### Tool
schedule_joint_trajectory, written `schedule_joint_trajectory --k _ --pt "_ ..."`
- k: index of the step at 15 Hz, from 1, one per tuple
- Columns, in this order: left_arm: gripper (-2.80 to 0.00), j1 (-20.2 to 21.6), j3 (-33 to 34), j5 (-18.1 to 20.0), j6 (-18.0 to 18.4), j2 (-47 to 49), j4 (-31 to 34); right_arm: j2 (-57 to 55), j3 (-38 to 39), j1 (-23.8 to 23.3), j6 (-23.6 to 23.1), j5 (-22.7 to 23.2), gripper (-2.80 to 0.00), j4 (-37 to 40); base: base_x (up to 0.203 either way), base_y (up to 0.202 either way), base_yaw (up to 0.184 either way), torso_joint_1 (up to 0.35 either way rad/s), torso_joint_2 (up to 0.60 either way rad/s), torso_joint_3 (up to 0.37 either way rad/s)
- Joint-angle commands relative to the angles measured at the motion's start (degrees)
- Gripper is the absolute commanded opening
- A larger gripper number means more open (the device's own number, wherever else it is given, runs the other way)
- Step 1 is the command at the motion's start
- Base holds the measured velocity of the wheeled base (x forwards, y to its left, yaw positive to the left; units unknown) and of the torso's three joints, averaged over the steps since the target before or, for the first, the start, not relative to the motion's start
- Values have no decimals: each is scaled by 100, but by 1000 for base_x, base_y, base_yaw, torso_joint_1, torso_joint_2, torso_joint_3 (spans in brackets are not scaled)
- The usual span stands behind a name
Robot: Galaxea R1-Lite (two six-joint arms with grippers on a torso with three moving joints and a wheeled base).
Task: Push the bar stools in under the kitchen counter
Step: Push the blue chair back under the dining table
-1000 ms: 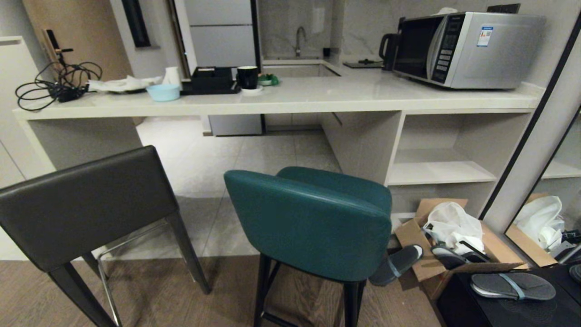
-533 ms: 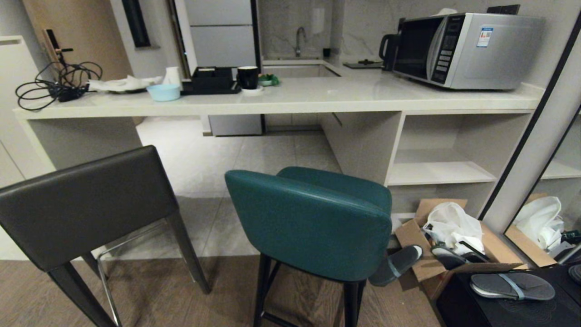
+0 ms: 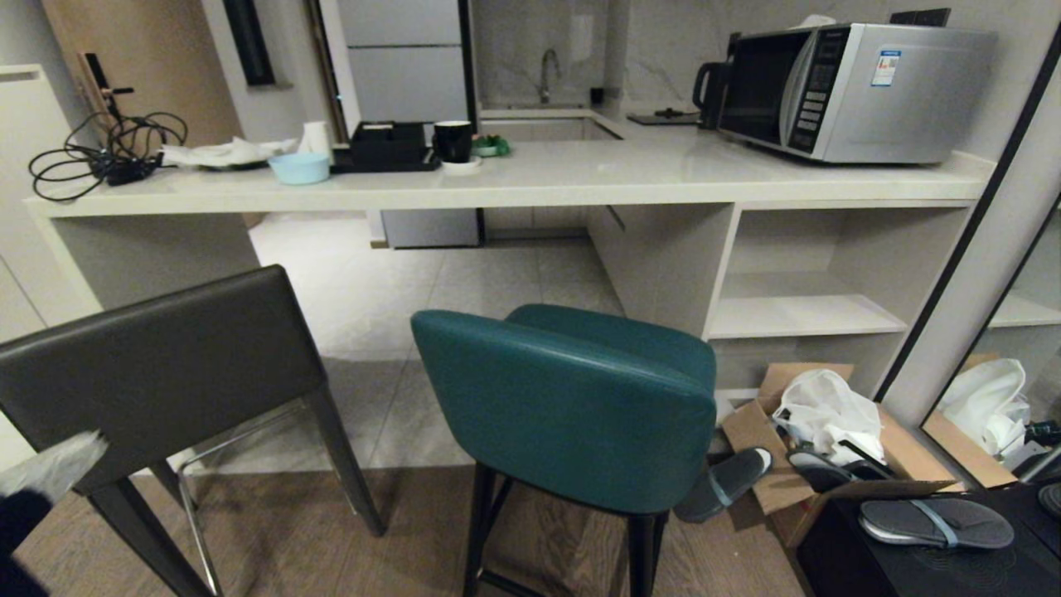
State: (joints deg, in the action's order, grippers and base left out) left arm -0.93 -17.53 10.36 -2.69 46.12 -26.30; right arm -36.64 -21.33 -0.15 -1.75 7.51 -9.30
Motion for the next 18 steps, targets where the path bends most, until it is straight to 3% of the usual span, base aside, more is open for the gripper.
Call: schedule_joint_trajectory --k 1,3,6,8,12,18 --pt "-280 -153 -351 137 7 3099 -2198 -2137 -287 117 19 -78 -280 -992 0 0 0 0 0 0" --pt "-280 -253 -723 532 24 4376 -3335 -3194 -434 539 36 -394 -280 -1901 0 0 0 0 0 0" --pt "-280 -373 -1568 1050 230 5891 -4364 -3999 -499 1927 96 -772 -280 -2631 0 0 0 0 0 0" --pt "-280 -476 -2177 1309 353 6751 -4838 -4185 -467 2133 113 -828 -280 -2785 0 0 0 0 0 0" --pt "-280 -673 -2694 1659 451 7789 -5160 -4472 -207 2289 99 -795 -280 -2787 0 0 0 0 0 0" --pt "-280 -750 -4122 1559 679 8709 -4966 -5263 -355 2695 99 -790 -280 -2883 0 0 0 0 0 0"
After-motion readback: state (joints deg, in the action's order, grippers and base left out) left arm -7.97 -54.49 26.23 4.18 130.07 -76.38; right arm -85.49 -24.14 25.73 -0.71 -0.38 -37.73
